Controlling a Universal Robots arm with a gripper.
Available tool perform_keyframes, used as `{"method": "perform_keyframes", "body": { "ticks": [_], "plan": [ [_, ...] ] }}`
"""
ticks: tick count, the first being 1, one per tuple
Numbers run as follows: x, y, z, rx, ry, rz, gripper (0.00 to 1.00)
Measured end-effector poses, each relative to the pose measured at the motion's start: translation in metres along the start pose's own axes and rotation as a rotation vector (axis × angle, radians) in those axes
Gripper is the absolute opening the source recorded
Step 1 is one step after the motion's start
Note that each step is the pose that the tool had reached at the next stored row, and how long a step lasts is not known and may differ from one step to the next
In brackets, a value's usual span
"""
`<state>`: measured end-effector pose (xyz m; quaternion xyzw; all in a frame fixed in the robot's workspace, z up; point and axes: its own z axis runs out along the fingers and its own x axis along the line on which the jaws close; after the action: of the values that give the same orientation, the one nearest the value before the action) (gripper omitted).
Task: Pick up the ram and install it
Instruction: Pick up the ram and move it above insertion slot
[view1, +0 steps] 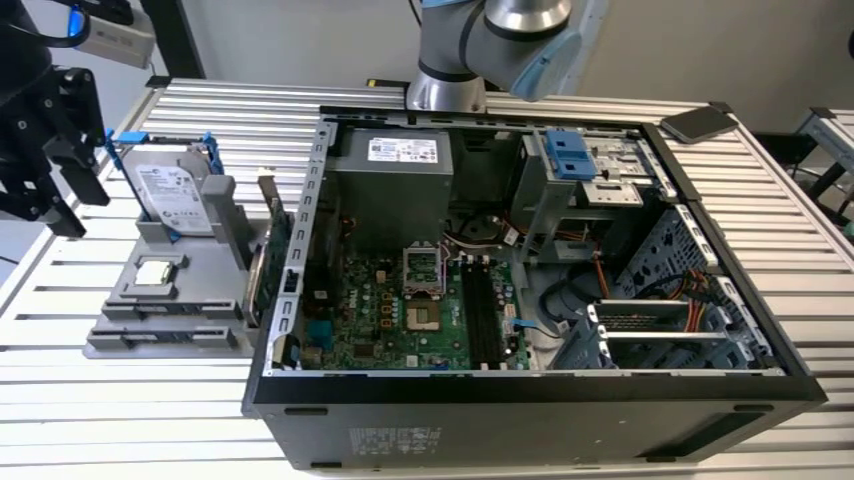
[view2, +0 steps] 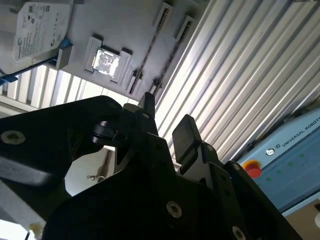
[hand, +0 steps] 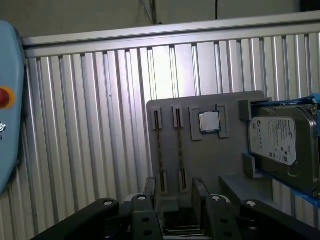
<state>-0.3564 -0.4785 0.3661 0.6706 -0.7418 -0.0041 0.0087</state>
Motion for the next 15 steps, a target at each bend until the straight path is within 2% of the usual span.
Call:
{"method": "perform_keyframes", "body": {
  "ticks": [3, 6, 7, 15],
  "plan": [
    [0.0, -0.0001, 0.0052, 0.0013, 0.0001, -0.001, 1.0],
    [-0.0001, -0.0002, 0.0095, 0.0041, 0.0001, -0.023, 1.0],
    [-0.0001, -0.0004, 0.0227, 0.0099, 0.0005, -0.079, 1.0],
    [-0.0002, -0.0005, 0.0228, 0.0099, 0.0005, -0.079, 1.0]
  ]
}}
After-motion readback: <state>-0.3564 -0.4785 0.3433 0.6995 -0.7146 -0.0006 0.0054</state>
